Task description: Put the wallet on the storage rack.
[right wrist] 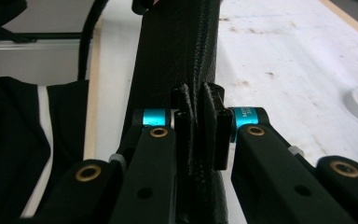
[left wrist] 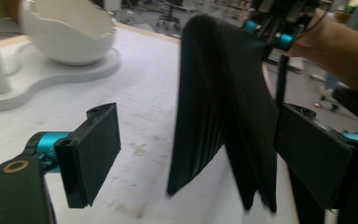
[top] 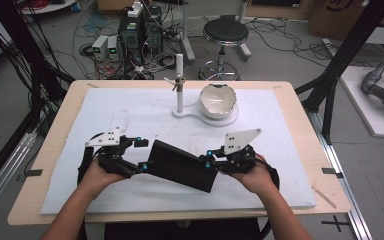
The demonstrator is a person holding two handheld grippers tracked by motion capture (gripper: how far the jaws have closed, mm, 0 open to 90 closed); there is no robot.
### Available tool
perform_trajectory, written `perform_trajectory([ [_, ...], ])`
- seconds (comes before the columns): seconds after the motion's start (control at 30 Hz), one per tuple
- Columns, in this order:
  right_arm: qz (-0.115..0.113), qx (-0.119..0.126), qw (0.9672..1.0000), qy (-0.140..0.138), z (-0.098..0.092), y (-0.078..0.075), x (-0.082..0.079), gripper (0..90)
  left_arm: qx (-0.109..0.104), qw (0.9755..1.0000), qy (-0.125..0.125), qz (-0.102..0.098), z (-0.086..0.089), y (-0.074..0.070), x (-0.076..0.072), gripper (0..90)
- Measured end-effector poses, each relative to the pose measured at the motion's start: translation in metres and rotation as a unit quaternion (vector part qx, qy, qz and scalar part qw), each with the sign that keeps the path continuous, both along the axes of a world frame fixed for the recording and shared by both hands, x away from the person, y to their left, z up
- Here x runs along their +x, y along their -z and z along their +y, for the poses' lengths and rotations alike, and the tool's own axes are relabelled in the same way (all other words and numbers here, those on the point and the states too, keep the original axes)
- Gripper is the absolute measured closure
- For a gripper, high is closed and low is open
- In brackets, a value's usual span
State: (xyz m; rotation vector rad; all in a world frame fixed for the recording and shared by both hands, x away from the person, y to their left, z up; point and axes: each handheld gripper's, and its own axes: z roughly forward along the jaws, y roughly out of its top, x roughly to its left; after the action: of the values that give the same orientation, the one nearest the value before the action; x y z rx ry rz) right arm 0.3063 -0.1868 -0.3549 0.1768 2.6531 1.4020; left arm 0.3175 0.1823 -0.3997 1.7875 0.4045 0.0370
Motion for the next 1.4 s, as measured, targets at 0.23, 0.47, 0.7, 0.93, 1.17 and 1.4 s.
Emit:
perform_trajectory([
  [0.23,0.003,-0.002,0.9999,-0.013,0.008,0.002,-0.001,84.5,0.009,0.9977,0.064,-0.021,-0.013,0.001,-0.007,49.8],
  [0.47,0.016,0.032,0.9994,0.001,0.002,0.007,0.002,82.4,0.003,0.9973,0.069,-0.025,-0.010,-0.009,-0.013,74.7],
  [0.7,0.032,0.081,0.9930,0.080,-0.018,0.011,0.006,50.1,0.013,0.9982,0.054,-0.023,-0.011,-0.019,-0.014,75.2],
  [0.93,0.039,0.095,0.9822,0.157,-0.054,0.018,0.007,38.1,0.034,0.9987,0.018,-0.034,-0.005,-0.035,-0.004,75.2],
  [1.17,0.048,0.081,0.9675,0.235,-0.086,0.030,0.005,32.4,0.082,0.9952,-0.013,-0.050,-0.013,-0.071,0.020,75.2],
  [1.4,0.053,0.076,0.9609,0.261,-0.095,0.040,0.007,29.2,0.130,0.9871,-0.017,-0.092,-0.037,-0.122,0.037,75.1],
])
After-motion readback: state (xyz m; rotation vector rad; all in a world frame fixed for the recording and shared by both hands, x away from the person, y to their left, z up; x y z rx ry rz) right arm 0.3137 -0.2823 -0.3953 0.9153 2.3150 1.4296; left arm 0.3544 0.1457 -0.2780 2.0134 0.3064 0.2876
